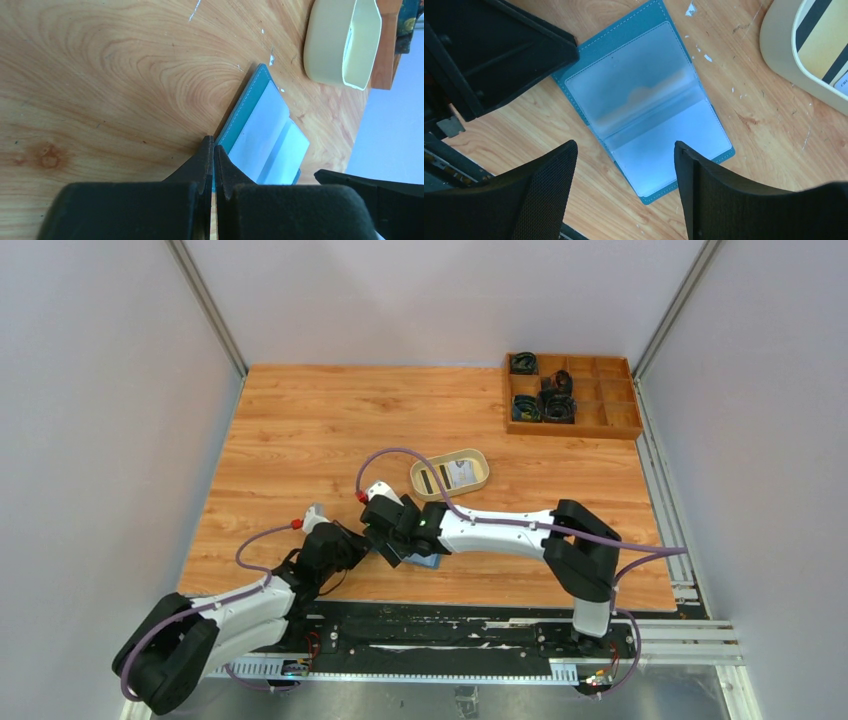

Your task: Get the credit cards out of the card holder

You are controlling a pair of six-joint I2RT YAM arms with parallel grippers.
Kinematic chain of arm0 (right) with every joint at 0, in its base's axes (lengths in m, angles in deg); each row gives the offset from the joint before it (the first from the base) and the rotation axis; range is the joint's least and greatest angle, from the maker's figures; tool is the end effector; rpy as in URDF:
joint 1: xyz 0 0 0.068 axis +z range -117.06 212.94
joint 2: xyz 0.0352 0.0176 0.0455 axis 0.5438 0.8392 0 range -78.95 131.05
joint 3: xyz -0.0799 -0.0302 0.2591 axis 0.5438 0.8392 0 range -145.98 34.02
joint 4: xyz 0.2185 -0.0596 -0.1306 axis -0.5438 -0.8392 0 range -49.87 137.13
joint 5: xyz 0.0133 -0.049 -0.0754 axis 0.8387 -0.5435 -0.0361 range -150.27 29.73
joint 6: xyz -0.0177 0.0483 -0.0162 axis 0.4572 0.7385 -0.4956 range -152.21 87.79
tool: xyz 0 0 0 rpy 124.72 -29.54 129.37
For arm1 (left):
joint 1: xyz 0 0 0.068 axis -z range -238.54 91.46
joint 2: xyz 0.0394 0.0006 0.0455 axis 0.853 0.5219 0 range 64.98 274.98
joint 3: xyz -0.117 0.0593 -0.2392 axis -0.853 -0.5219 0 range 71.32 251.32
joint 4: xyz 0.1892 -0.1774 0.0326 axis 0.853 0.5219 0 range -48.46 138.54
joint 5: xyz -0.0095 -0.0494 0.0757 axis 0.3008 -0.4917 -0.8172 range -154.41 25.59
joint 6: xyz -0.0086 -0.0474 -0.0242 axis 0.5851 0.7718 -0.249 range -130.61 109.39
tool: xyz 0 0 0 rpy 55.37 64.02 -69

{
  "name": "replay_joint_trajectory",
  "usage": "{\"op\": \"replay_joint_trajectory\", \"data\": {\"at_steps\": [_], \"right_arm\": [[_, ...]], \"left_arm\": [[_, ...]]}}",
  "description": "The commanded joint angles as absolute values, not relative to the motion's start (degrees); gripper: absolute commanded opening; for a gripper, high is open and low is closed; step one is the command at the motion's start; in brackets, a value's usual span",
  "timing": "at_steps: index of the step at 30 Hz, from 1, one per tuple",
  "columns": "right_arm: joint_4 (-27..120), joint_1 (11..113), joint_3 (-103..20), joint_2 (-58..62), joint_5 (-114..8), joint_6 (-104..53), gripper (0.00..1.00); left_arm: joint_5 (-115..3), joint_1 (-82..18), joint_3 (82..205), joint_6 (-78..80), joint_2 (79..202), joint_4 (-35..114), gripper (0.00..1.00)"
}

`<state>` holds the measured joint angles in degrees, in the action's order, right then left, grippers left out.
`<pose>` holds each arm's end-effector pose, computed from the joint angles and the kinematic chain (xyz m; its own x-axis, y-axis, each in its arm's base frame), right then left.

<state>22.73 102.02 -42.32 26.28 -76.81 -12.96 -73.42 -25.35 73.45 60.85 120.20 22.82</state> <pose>0.1514 0.3675 0.2157 -0.5454 -0.5418 -0.6395 -0.6937 0.7201 -0.0184 0.1325 -0.0799 0.1088 -0.5603 -0.7525 -0.3462 -0.3105 0.5783 -0.7545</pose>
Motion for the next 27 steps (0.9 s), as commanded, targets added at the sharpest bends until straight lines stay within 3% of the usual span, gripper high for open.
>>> {"op": "replay_joint_trajectory", "data": {"at_steps": [1,27], "right_arm": [[24.43,101.94,-44.00,28.09,-78.27,-16.70,0.74],[24.46,102.00,-47.72,35.95,-76.14,-26.09,0.73]], "left_arm": [[-76.98,-25.28,71.06,61.56,120.55,32.02,0.00],[-77.33,-25.31,71.06,62.97,123.23,31.98,0.00]]}}
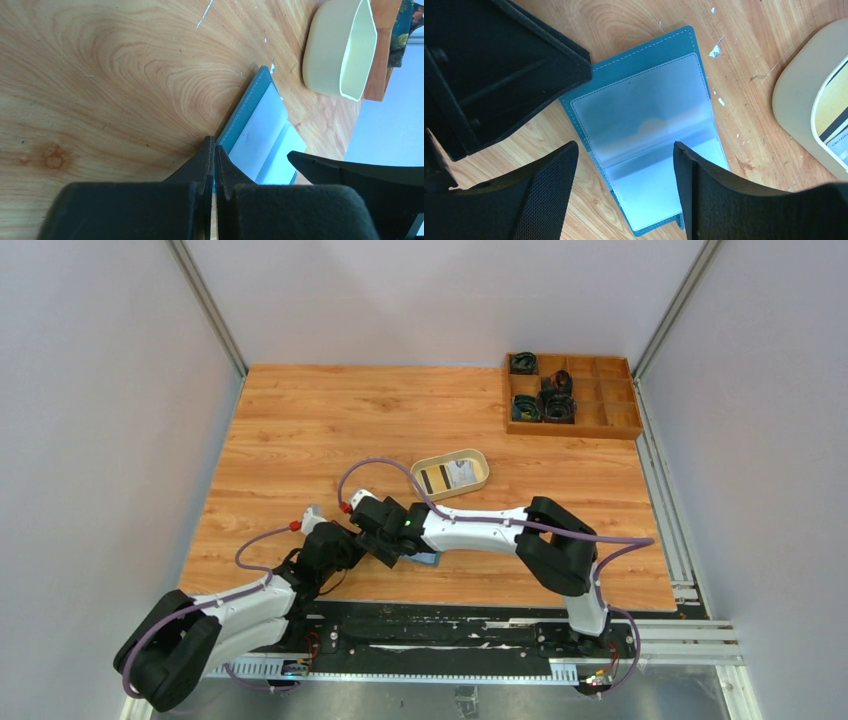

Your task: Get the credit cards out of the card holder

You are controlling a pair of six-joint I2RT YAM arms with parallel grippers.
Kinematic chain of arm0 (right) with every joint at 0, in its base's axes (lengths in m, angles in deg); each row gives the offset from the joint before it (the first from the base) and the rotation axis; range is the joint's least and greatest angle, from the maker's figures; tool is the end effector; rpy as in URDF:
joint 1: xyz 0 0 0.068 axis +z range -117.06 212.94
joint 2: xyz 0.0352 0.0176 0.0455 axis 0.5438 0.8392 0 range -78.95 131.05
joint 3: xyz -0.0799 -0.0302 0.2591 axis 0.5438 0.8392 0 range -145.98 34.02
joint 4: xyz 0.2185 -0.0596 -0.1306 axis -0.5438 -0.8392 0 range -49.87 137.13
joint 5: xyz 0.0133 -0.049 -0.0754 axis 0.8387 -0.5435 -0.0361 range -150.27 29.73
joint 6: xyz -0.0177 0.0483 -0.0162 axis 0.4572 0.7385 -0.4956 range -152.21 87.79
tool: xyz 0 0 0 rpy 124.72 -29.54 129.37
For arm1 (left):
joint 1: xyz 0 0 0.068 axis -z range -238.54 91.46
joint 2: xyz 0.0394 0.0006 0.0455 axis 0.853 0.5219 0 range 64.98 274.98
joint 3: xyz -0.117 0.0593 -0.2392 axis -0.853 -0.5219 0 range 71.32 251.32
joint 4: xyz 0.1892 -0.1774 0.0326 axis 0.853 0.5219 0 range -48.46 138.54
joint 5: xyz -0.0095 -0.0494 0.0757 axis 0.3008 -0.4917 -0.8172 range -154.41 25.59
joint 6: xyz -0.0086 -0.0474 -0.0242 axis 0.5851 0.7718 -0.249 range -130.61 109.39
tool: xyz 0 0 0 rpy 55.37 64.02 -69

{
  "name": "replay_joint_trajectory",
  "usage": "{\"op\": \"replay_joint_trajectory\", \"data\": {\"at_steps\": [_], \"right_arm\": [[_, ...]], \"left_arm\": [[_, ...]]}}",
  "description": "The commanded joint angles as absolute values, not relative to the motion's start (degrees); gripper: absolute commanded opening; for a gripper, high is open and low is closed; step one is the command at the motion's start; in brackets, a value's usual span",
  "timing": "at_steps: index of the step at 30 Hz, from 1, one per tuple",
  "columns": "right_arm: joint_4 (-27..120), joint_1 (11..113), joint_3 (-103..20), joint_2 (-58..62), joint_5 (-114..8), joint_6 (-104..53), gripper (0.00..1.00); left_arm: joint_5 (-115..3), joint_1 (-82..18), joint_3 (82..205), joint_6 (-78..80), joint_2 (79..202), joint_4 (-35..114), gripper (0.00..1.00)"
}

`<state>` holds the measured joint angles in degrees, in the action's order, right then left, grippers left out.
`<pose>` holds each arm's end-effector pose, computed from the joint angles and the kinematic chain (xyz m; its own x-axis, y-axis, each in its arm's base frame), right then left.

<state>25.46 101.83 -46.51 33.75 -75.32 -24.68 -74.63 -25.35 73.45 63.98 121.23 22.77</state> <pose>0.1617 0.3932 0.1898 -0.3991 -0.6825 -0.6123 -0.8004 0.5851 -0.1305 0.1327 -0.0792 0.1066 -0.5313 -0.7862 -0.3156 -0.3559 0.5452 -0.7590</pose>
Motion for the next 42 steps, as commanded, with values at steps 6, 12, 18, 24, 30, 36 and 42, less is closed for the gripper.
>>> {"op": "replay_joint_trajectory", "data": {"at_steps": [6,12,18,24,30,36,42], "right_arm": [[24.22,101.95,-47.53,36.08,-80.60,-26.28,0.73],[24.81,101.94,-46.00,35.54,-89.24,-23.99,0.74],[27.02,101.94,-43.60,34.47,-92.11,-21.58,0.75],[35.92,102.01,-36.46,27.30,-78.61,-24.14,0.75],[38.34,102.00,-34.69,25.42,-70.22,-25.51,0.75],[37.64,102.01,-37.02,28.52,-69.28,-25.75,0.75],[36.92,101.96,-38.93,31.17,-71.45,-25.78,0.75]], "left_arm": [[-77.42,-25.26,71.11,63.14,123.16,32.01,0.00],[-77.55,-25.29,71.06,63.52,122.71,32.02,0.00],[-77.66,-25.31,71.06,63.75,122.02,32.45,0.00],[-77.94,-25.27,71.06,63.75,121.38,33.23,0.00],[-77.99,-25.31,71.06,63.66,122.04,33.10,0.00],[-77.94,-25.25,71.10,63.57,121.97,33.14,0.00],[-78.01,-25.31,71.07,63.57,121.73,33.36,0.00]]}}
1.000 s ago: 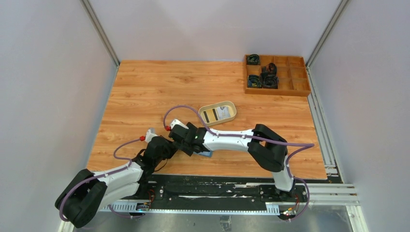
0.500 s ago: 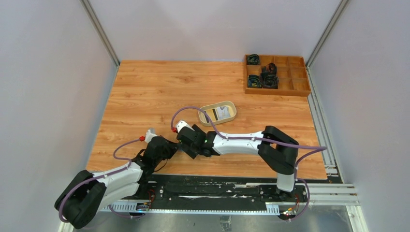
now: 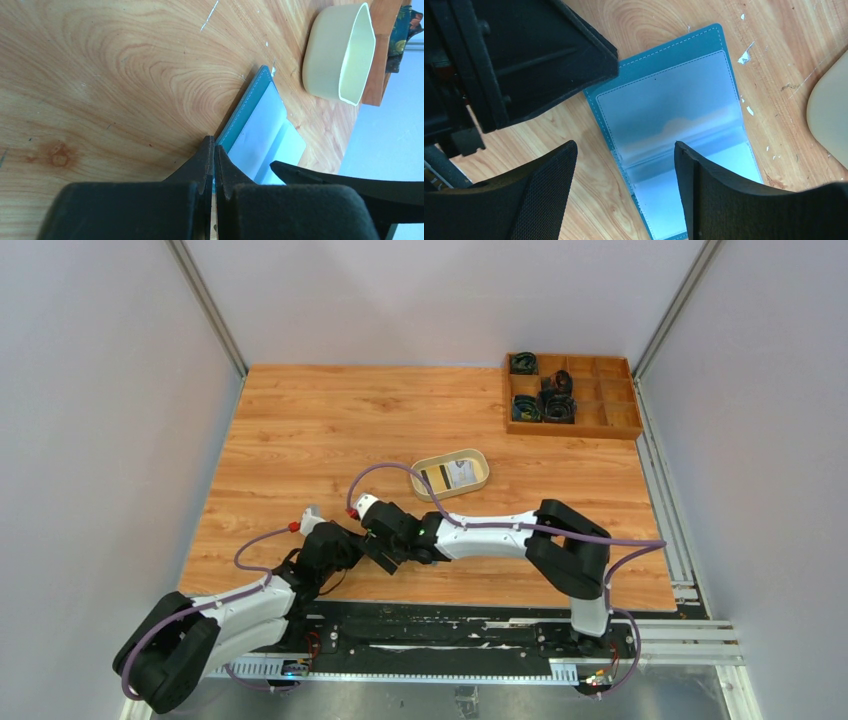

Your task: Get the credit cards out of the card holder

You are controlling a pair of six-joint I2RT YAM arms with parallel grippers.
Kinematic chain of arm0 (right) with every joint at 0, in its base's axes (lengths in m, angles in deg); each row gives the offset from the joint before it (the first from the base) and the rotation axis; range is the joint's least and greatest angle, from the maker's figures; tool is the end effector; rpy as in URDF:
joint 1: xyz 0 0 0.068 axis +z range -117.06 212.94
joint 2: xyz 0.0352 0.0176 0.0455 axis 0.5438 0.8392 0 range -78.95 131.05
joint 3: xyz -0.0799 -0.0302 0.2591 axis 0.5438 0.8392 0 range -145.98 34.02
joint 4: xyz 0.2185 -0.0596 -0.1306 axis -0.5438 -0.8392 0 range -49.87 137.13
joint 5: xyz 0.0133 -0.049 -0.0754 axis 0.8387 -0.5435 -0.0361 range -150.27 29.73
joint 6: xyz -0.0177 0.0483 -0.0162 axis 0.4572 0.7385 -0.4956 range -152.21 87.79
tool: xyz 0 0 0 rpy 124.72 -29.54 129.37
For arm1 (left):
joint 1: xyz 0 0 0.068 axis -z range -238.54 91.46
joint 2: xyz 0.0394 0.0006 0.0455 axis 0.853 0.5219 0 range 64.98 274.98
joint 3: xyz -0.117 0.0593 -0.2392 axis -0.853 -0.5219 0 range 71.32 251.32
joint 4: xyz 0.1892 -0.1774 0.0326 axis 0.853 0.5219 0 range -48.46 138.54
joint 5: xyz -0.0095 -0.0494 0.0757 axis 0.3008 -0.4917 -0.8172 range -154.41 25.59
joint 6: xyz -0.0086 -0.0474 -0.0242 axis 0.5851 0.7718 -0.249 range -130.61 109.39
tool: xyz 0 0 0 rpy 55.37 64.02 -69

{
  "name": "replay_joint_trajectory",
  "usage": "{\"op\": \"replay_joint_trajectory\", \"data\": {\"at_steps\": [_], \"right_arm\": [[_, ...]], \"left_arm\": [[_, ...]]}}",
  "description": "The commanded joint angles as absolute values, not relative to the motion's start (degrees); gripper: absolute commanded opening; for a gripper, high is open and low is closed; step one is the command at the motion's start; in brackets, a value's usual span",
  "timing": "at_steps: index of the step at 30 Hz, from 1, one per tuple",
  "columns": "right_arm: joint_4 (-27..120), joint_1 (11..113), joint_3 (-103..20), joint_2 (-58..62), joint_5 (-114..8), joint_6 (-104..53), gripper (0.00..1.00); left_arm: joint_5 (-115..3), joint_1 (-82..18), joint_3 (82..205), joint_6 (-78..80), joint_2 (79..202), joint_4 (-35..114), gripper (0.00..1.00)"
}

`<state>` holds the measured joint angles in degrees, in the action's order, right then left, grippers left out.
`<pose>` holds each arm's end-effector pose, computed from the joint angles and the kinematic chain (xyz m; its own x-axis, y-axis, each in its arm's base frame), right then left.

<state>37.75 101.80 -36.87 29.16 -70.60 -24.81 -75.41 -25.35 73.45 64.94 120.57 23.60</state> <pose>0.1532 0.3785 0.1847 -0.3723 -0.6117 -0.6980 -0.8322 0.5530 -0.0407 0.1322 -0.0783 0.1069 -0.5158 -0.7985 -0.3104 -0.3692 0.5341 -0.7605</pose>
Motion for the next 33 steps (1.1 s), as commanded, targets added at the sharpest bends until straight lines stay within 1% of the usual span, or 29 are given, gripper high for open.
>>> {"op": "replay_joint_trajectory", "data": {"at_steps": [1,8,19,28,33], "right_arm": [[36.86,101.94,-39.11,31.36,-71.86,-25.79,0.75],[36.88,101.06,-39.60,32.16,-71.95,-25.43,0.75],[40.78,97.12,-35.95,30.17,-66.65,-22.28,0.75],[41.34,96.79,-35.06,31.58,-68.98,-21.52,0.73],[41.63,96.30,-35.01,32.28,-68.93,-20.35,0.67]], "left_arm": [[-78.03,-25.30,71.06,63.57,121.71,33.36,0.00],[-78.05,-25.31,71.06,63.59,121.54,33.41,0.00],[-78.60,-25.24,70.23,63.79,119.12,35.06,0.00],[-79.39,-25.25,70.22,63.81,115.69,38.33,0.00],[-79.78,-25.31,70.18,63.79,114.42,39.69,0.00]]}}
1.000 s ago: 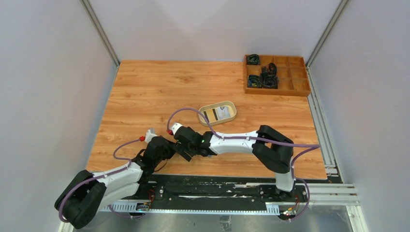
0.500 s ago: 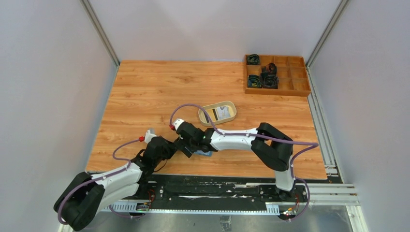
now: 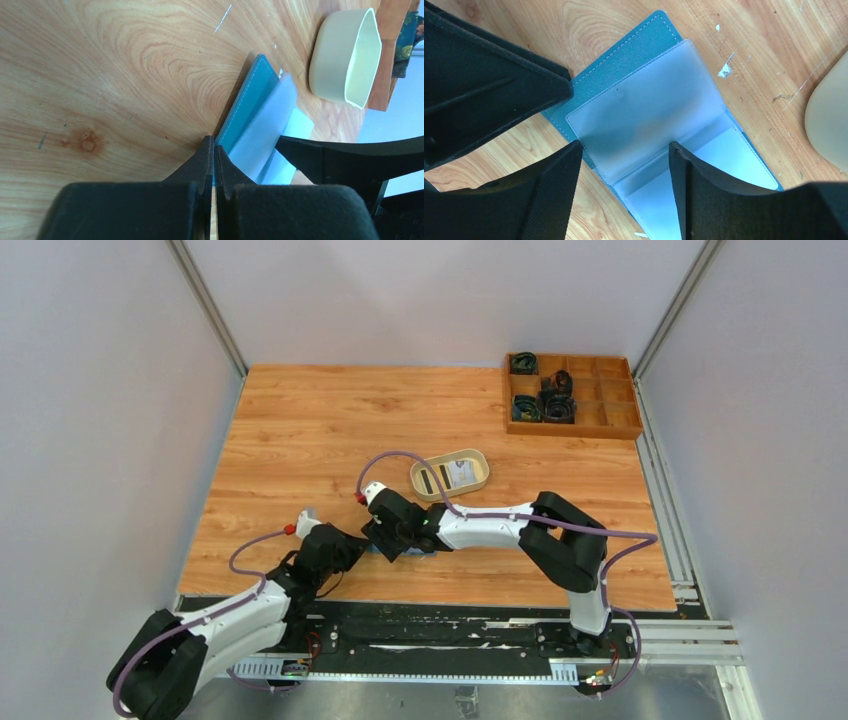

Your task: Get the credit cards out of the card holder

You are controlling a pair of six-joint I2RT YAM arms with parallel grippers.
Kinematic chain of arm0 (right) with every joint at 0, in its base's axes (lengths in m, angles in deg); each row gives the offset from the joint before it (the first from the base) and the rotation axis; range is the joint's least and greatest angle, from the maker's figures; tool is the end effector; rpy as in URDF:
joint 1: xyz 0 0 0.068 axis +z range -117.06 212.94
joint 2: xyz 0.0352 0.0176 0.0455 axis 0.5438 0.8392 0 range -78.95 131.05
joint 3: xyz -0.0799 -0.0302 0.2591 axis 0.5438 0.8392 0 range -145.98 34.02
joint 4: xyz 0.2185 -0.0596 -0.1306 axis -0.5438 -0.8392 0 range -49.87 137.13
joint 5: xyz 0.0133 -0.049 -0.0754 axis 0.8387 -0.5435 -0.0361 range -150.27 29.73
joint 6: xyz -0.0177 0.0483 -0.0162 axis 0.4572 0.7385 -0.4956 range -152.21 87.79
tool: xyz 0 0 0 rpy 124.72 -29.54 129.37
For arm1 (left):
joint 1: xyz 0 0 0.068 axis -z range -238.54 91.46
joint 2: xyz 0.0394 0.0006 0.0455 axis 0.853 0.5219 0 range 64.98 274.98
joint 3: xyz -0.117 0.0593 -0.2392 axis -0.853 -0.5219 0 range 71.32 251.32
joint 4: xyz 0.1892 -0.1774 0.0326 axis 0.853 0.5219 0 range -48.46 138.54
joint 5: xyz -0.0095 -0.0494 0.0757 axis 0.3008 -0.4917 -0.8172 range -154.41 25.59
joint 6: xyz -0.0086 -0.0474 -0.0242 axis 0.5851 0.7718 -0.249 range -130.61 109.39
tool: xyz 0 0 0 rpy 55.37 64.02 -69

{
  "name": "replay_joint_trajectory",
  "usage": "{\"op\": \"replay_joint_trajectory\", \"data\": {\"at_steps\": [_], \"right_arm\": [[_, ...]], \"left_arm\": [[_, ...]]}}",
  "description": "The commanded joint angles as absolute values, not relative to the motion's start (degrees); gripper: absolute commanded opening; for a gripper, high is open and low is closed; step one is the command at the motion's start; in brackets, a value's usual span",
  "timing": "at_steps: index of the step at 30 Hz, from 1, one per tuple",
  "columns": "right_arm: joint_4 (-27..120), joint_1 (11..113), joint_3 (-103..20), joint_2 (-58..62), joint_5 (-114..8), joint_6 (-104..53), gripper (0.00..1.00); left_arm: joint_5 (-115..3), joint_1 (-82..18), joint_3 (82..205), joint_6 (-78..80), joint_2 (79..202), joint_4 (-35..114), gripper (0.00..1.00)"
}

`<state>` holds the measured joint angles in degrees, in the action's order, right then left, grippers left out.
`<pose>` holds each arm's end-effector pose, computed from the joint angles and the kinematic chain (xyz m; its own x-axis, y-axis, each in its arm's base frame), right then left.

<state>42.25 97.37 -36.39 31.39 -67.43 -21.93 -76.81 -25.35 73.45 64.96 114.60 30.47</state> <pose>0.1834 0.3730 0.1727 -0.4522 -0.5350 -0.7136 -0.7889 0.6133 0.0402 0.1266 -0.0736 0.1100 -0.5015 -0.8022 -0.3239 -0.3840 0.5420 -0.7475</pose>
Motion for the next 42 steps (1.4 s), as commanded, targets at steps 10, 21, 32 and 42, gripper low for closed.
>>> {"op": "replay_joint_trajectory", "data": {"at_steps": [10,21,32,42], "right_arm": [[42.98,94.93,-33.52,32.89,-67.74,-17.95,0.42],[45.17,91.31,-27.48,27.37,-69.83,-12.67,0.34],[42.23,90.25,-27.10,27.39,-74.39,-9.58,0.65],[35.83,90.25,-25.53,24.62,-83.44,-9.14,0.70]], "left_arm": [[-80.23,-25.26,70.40,63.51,113.06,41.27,0.00],[-80.58,-25.24,70.62,63.31,112.83,41.27,0.00],[-80.88,-25.27,70.92,62.99,111.83,44.17,0.00],[-81.63,-25.30,71.06,62.63,110.59,45.58,0.00]]}}
